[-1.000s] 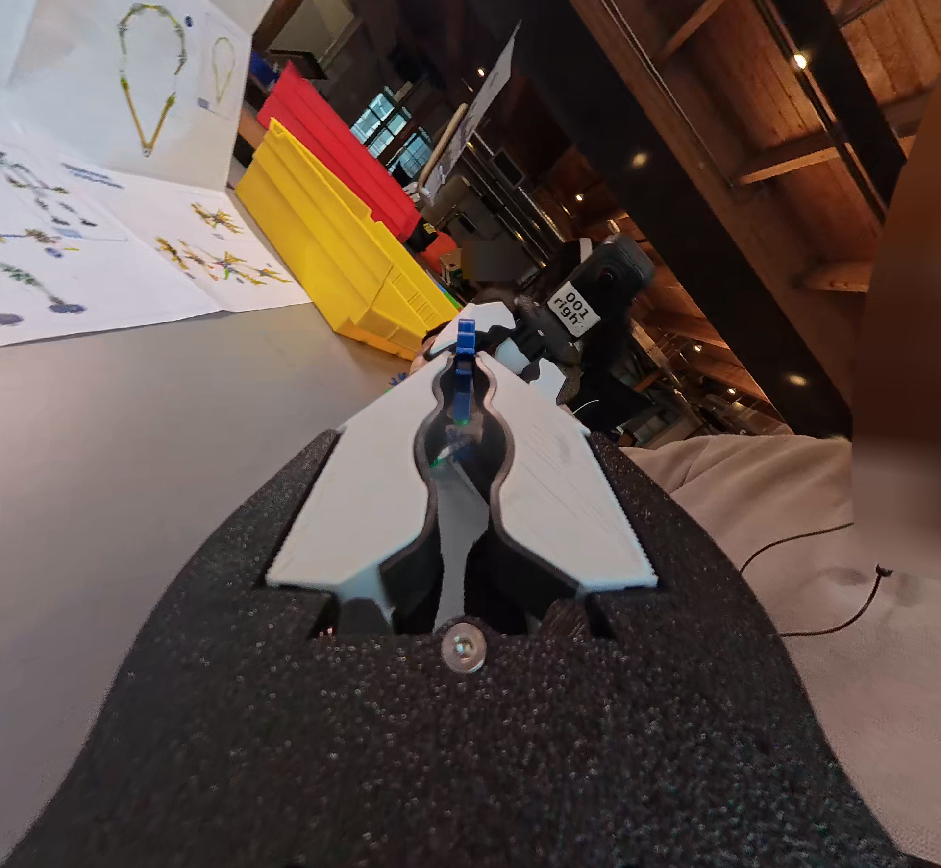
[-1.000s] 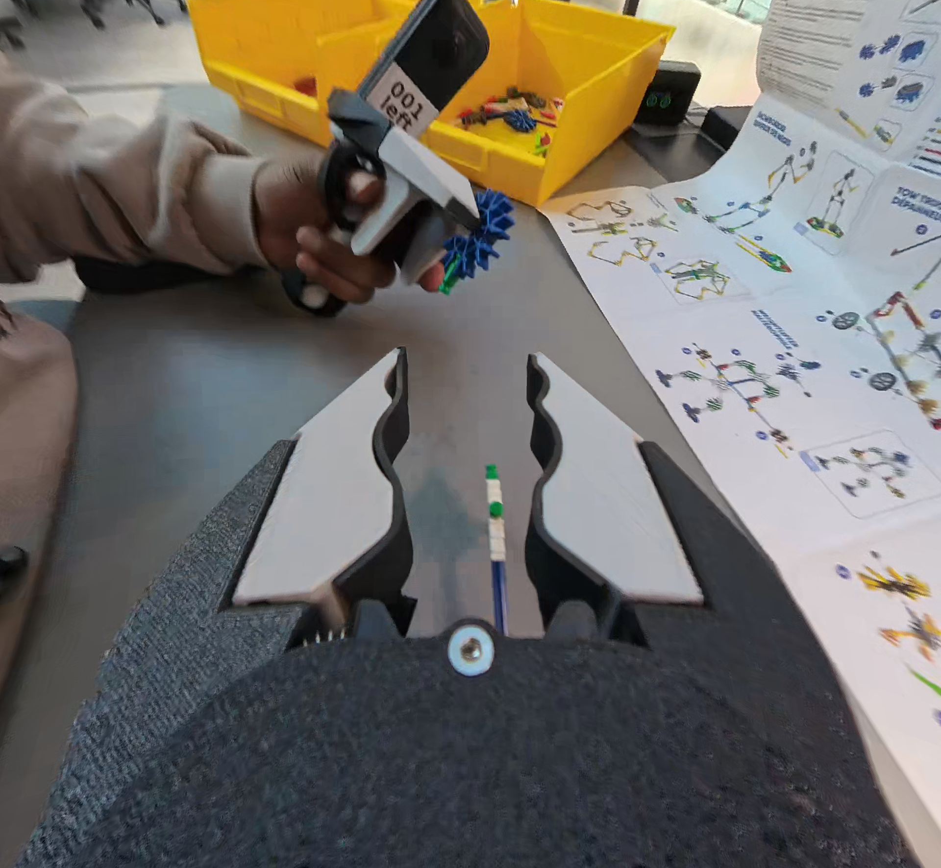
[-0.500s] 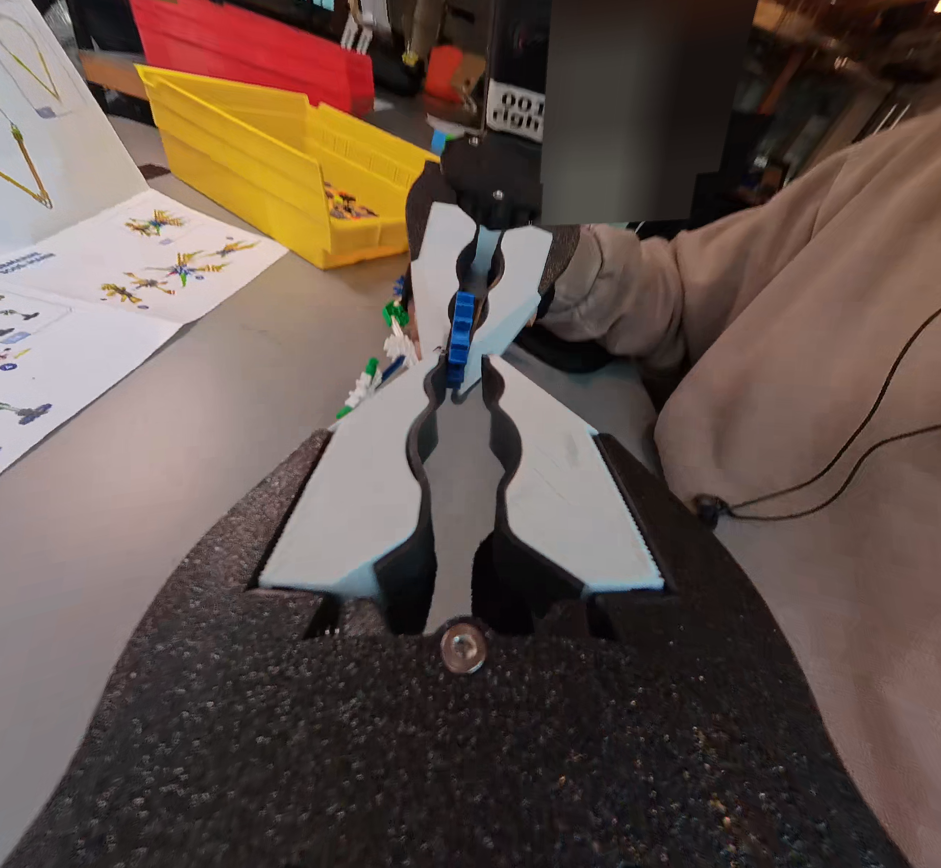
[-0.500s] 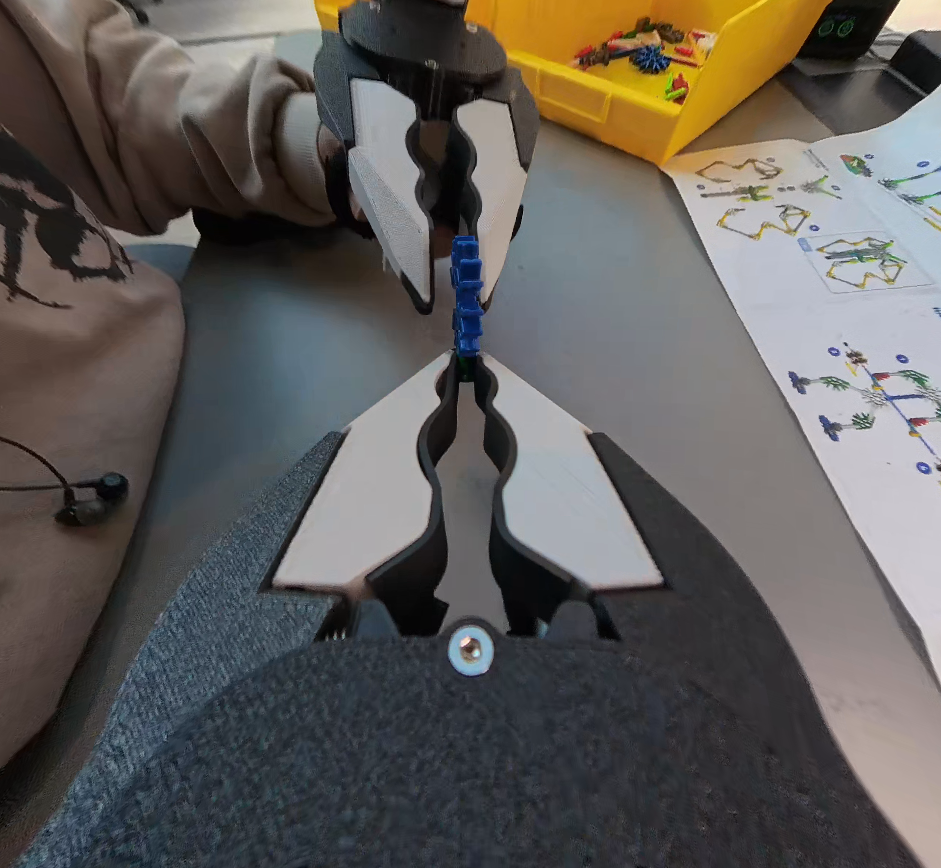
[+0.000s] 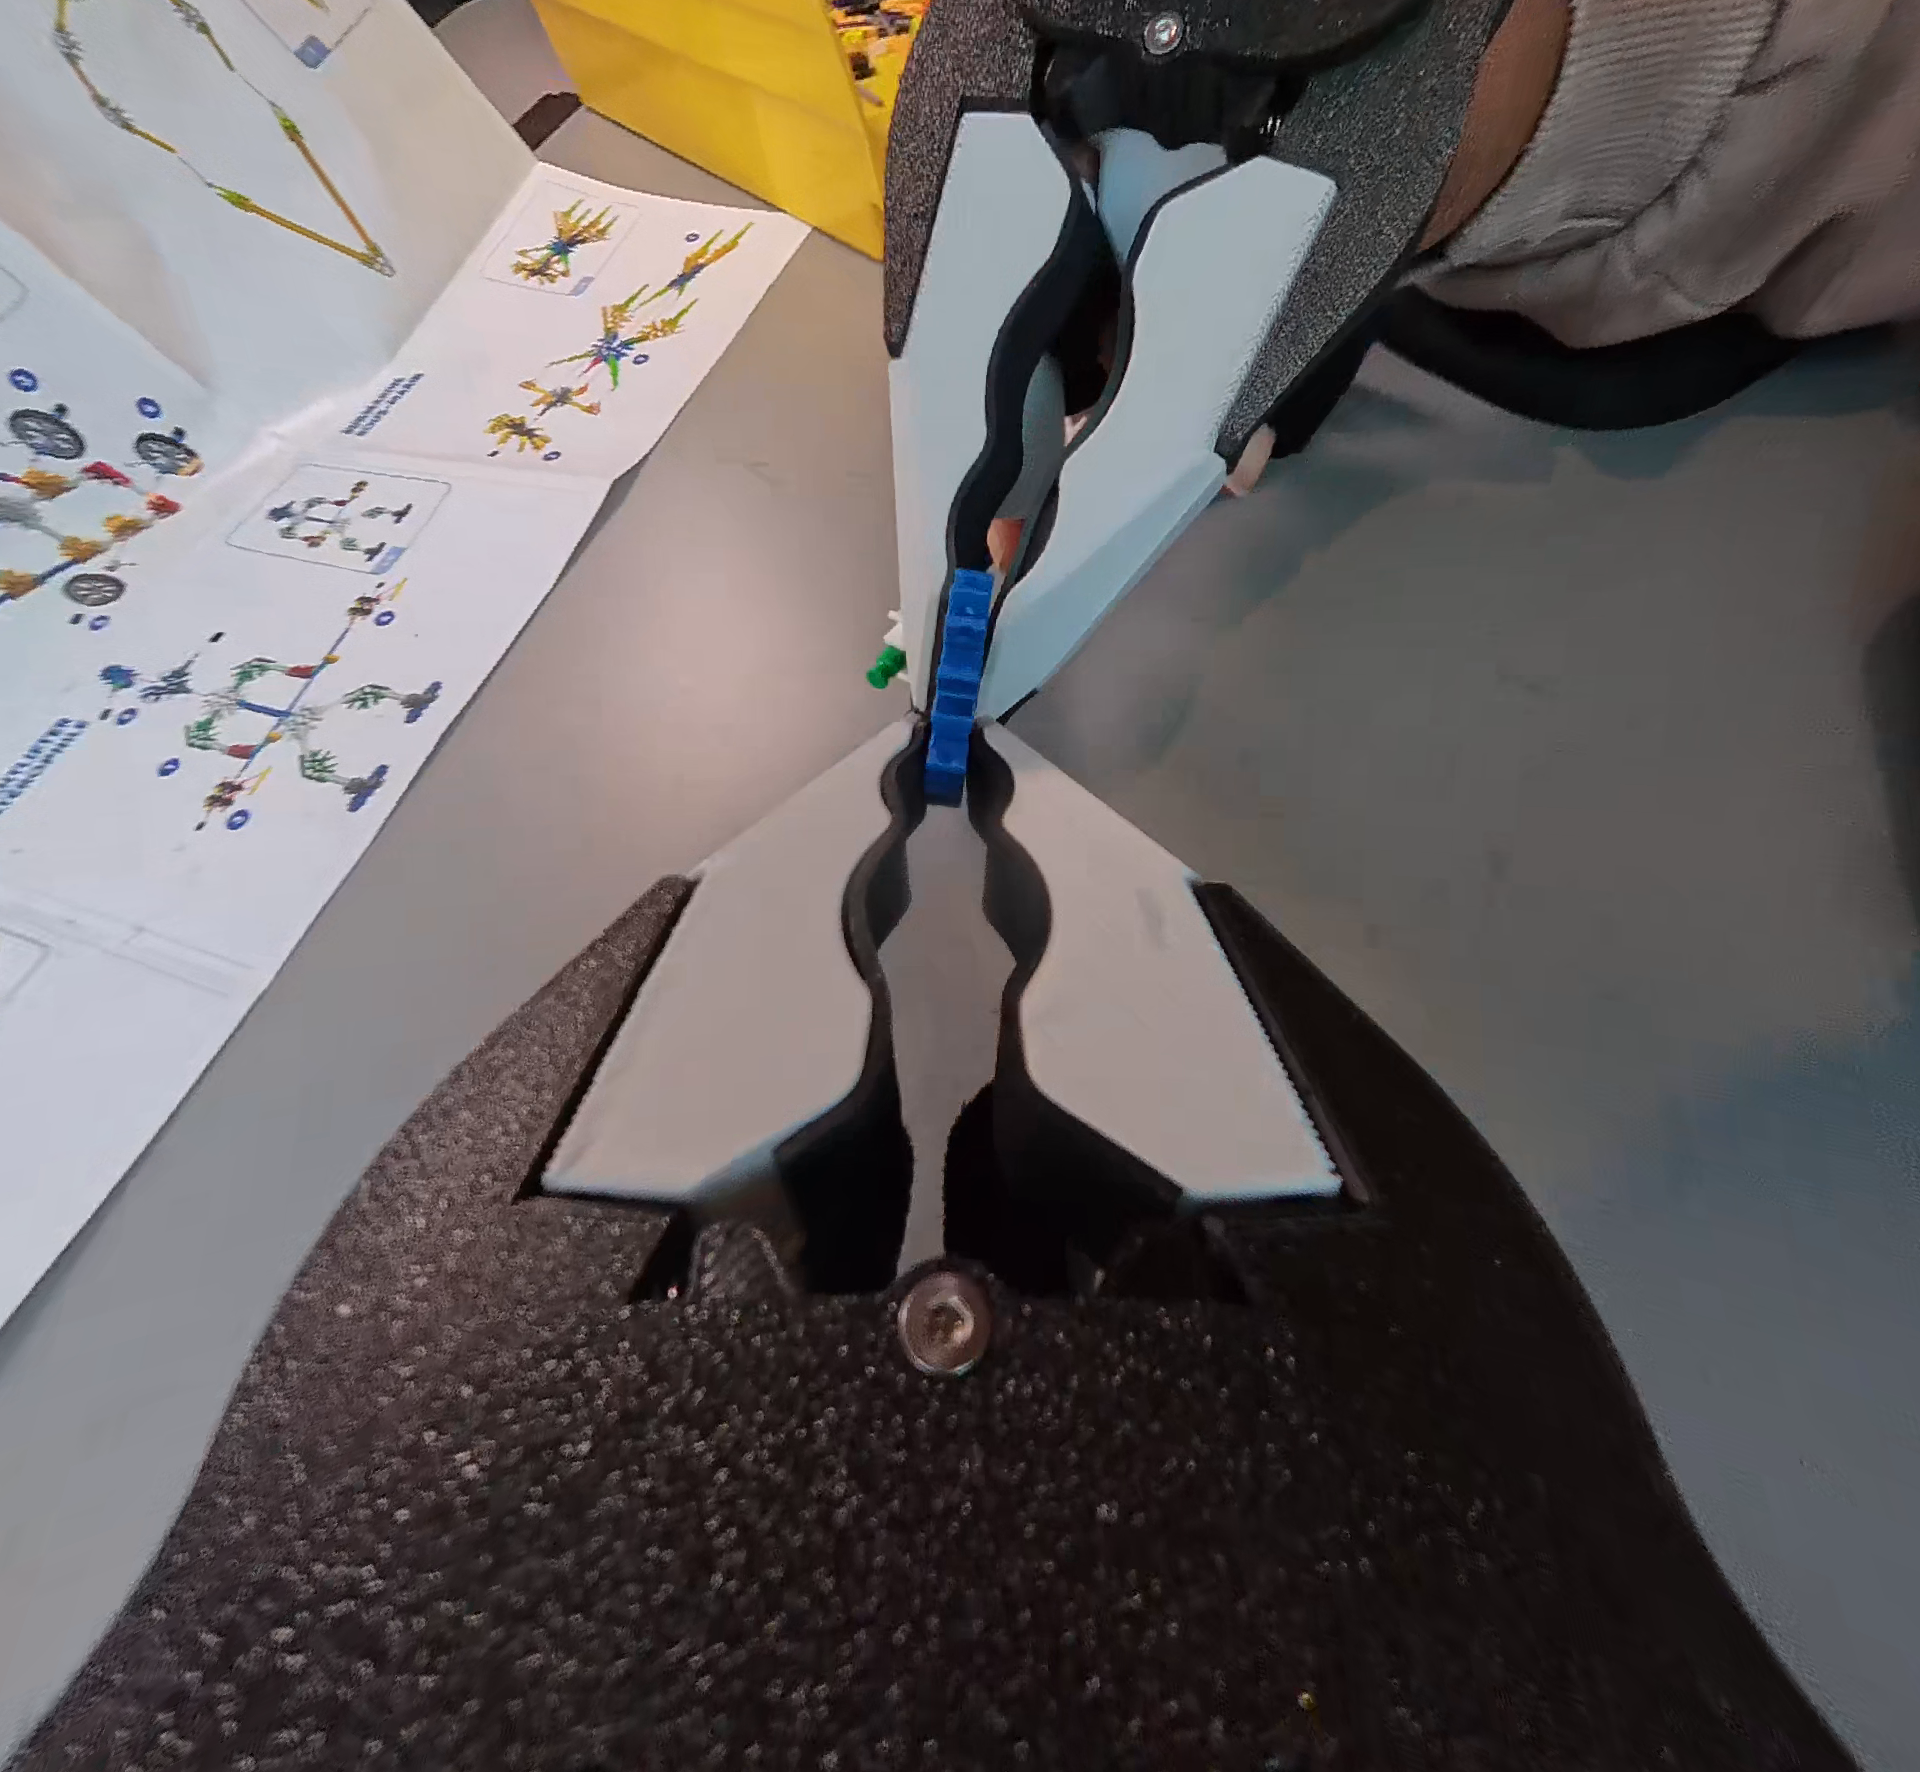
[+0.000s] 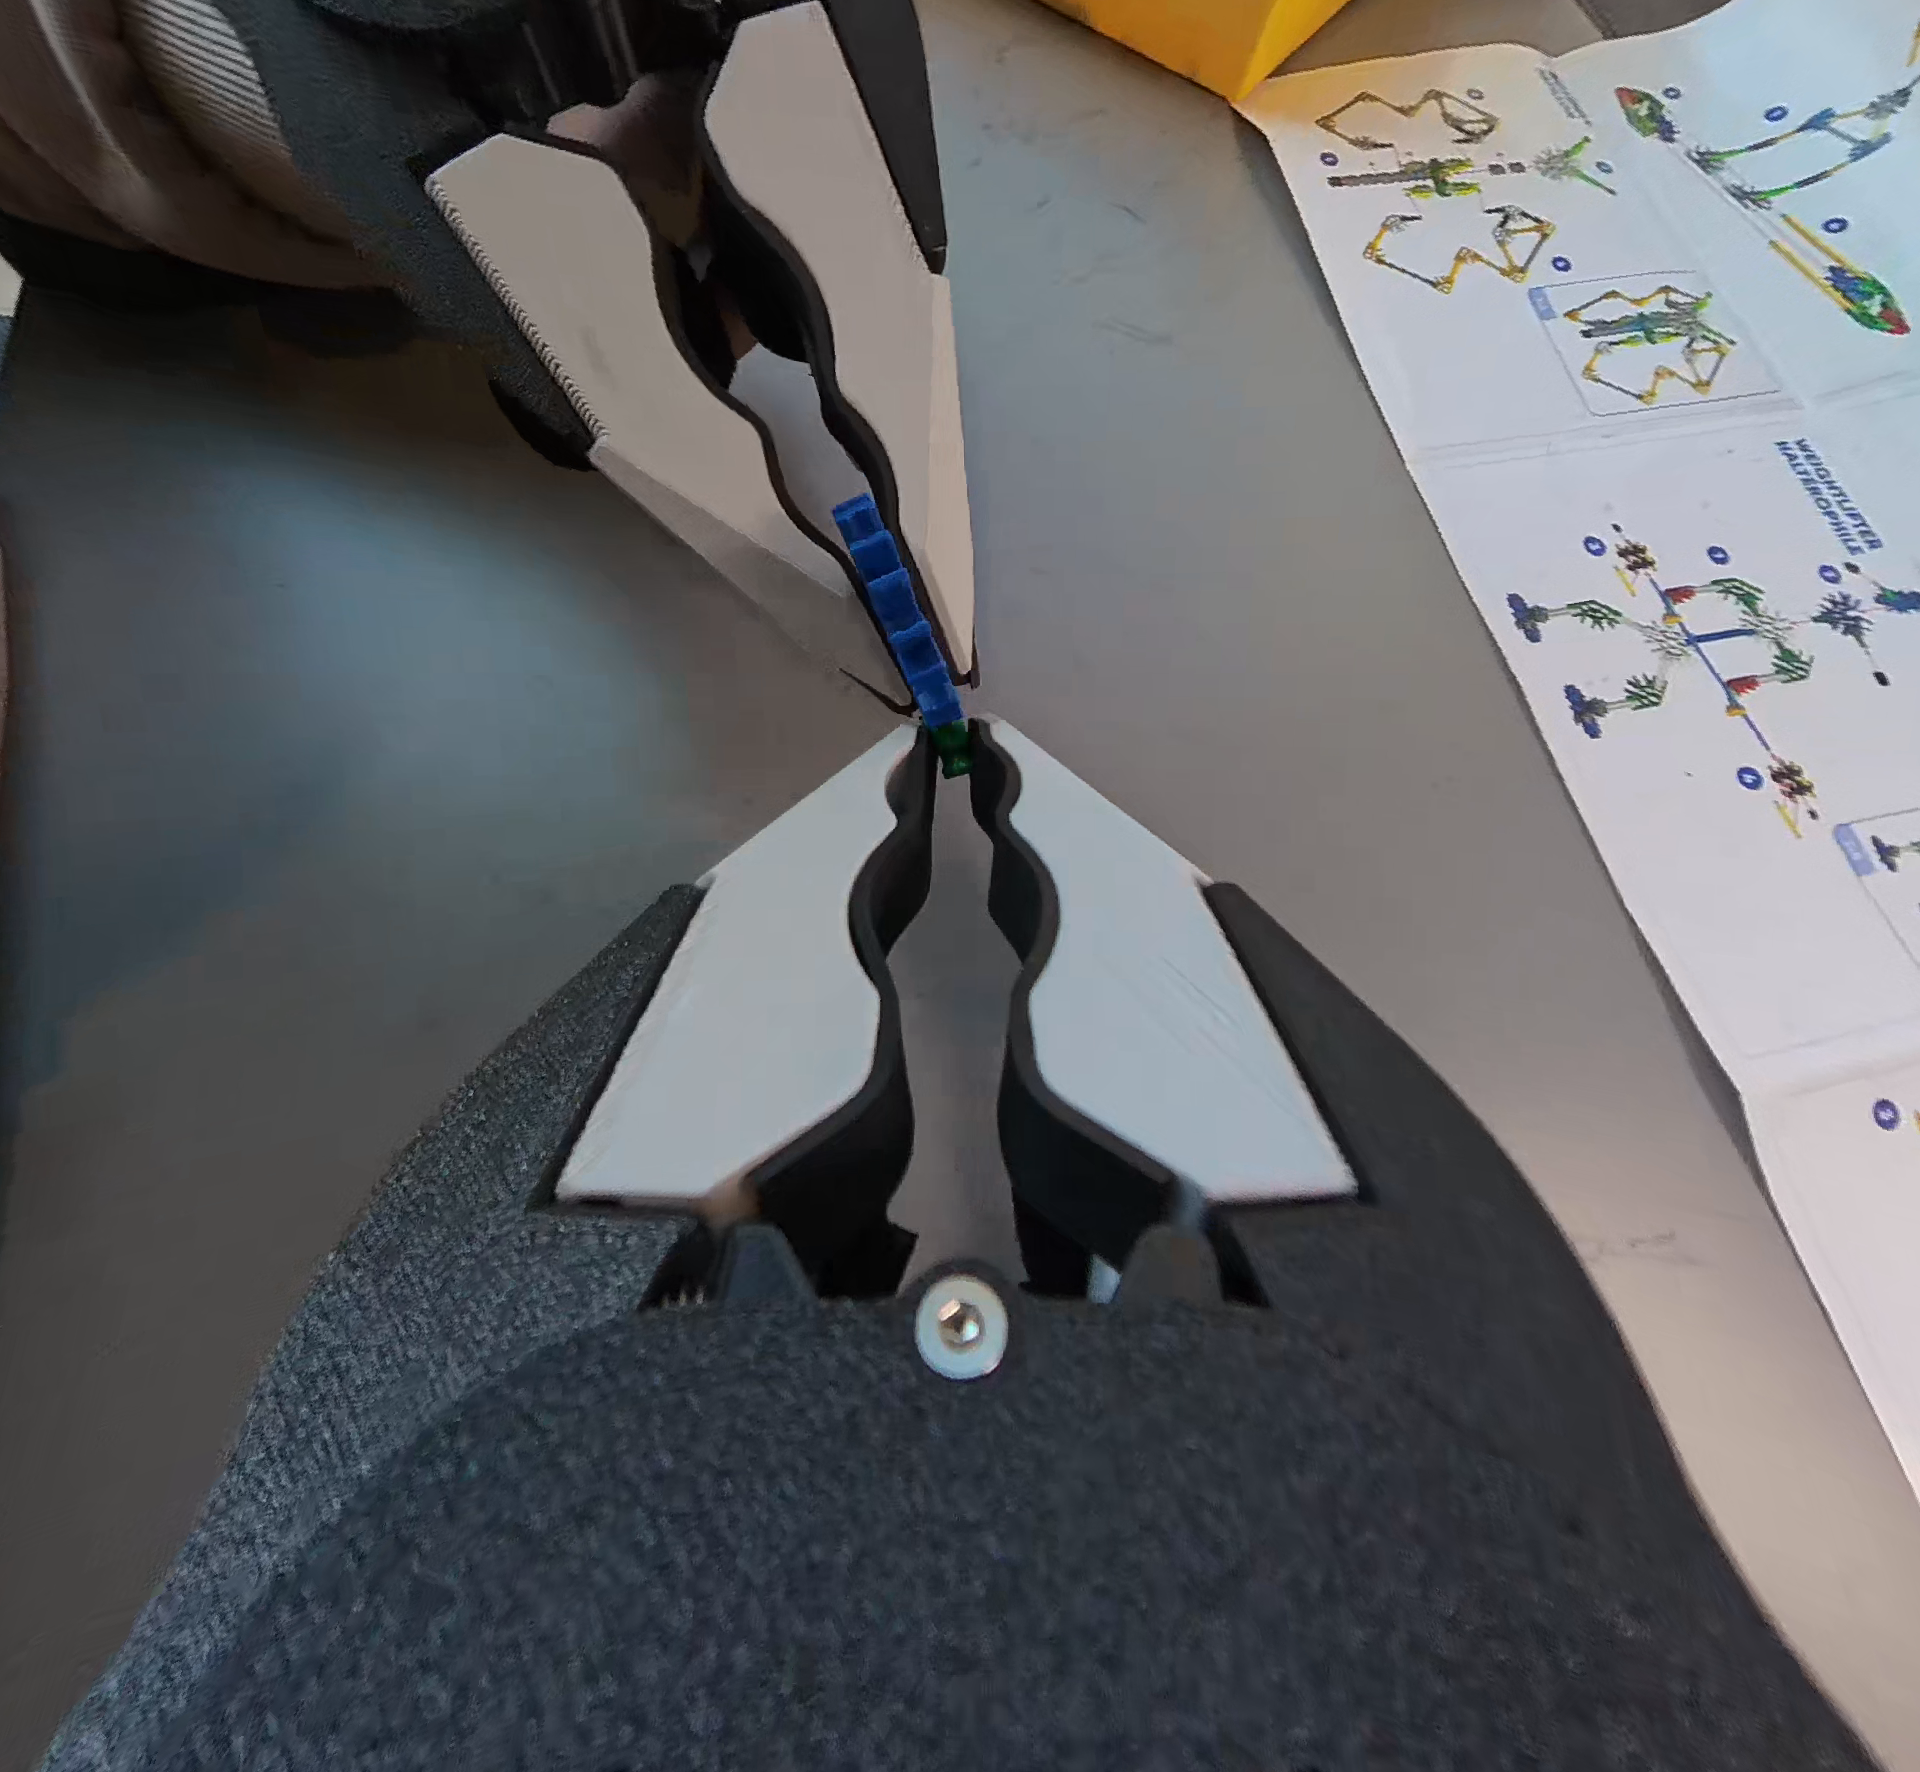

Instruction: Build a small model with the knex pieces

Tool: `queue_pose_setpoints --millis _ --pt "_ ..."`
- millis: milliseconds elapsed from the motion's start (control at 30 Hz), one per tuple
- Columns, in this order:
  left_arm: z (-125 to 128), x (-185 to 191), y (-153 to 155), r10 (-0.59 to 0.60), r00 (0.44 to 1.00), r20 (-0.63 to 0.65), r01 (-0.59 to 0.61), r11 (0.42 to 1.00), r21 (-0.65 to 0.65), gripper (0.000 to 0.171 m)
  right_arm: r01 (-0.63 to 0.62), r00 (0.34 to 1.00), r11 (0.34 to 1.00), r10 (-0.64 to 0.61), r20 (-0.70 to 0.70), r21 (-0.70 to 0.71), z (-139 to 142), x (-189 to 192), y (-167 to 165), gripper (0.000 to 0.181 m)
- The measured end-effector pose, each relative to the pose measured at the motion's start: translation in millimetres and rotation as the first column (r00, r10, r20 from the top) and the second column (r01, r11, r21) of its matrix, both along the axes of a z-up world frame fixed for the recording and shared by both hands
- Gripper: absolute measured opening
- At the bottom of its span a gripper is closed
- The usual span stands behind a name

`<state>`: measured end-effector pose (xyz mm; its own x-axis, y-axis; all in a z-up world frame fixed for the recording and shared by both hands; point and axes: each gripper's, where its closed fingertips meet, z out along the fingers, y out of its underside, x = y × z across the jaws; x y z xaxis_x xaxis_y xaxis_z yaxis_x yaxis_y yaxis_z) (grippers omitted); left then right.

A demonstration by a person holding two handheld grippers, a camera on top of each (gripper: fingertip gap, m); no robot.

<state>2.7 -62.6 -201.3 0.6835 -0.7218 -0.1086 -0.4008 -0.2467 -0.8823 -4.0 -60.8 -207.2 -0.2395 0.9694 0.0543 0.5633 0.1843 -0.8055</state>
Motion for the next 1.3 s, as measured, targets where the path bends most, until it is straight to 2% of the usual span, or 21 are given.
queue_pose_setpoints --millis 167,333,467,533,600,667,733,833,933,1100,1300 --pt "-1.4 -10.2 12.8 0.138 0.981 -0.139 -0.122 0.986 0.117 0.006 0.102 0.995 0.995 -0.102 -0.015 -0.021 -0.5 -8.7 11.4 0.004" --pt "1.6 -15.5 21.8 0.262 0.928 -0.266 -0.196 0.949 0.248 0.005 0.180 0.983 0.983 -0.182 -0.035 -0.040 2.8 -12.1 19.7 0.005" --pt "3.2 -18.0 23.9 0.305 0.879 -0.367 -0.175 0.921 0.348 0.006 0.191 0.980 0.981 -0.192 -0.048 -0.013 4.0 -12.5 21.0 0.006" --pt "1.2 -15.6 22.8 0.271 0.873 -0.405 -0.121 0.926 0.357 0.007 0.134 0.991 0.990 -0.132 -0.036 0.037 1.0 -9.4 19.1 0.006" --pt "-7.3 -7.6 16.9 0.162 0.931 -0.327 -0.083 0.967 0.241 0.006 0.042 0.999 0.992 -0.041 -0.018 0.115 -6.0 -3.4 15.1 0.007" --pt "-10.3 0.6 7.7 0.045 0.986 -0.159 -0.030 0.995 0.095 0.006 -0.052 0.998 0.978 0.058 -0.021 0.204 -6.6 2.5 7.8 0.007" --pt "-8.3 7.8 -0.8 -0.033 0.999 0.000 0.033 0.999 -0.006 0.006 -0.115 0.993 0.969 0.121 -0.014 0.218 -3.5 7.5 -0.6 0.007" --pt "0.7 14.5 -10.4 -0.101 0.985 0.140 0.108 0.993 -0.047 0.006 -0.191 0.977 0.967 0.204 -0.063 0.170 7.8 13.2 -11.4 0.005" --pt "10.9 21.3 -19.1 -0.142 0.964 0.226 0.158 0.986 -0.056 0.006 -0.255 0.956 0.964 0.263 -0.134 0.071 18.5 18.7 -20.8 0.004" --pt "31.8 23.6 -25.4 -0.169 0.919 0.356 0.195 0.980 -0.038 0.006 -0.316 0.925 0.944 0.285 -0.251 -0.094 38.4 21.0 -28.7 0.003" --pt "47.8 27.1 -28.6 -0.186 0.871 0.454 0.209 0.978 -0.002 0.006 -0.367 0.899 0.908 0.289 -0.330 -0.203 54.3 24.4 -32.9 0.003"
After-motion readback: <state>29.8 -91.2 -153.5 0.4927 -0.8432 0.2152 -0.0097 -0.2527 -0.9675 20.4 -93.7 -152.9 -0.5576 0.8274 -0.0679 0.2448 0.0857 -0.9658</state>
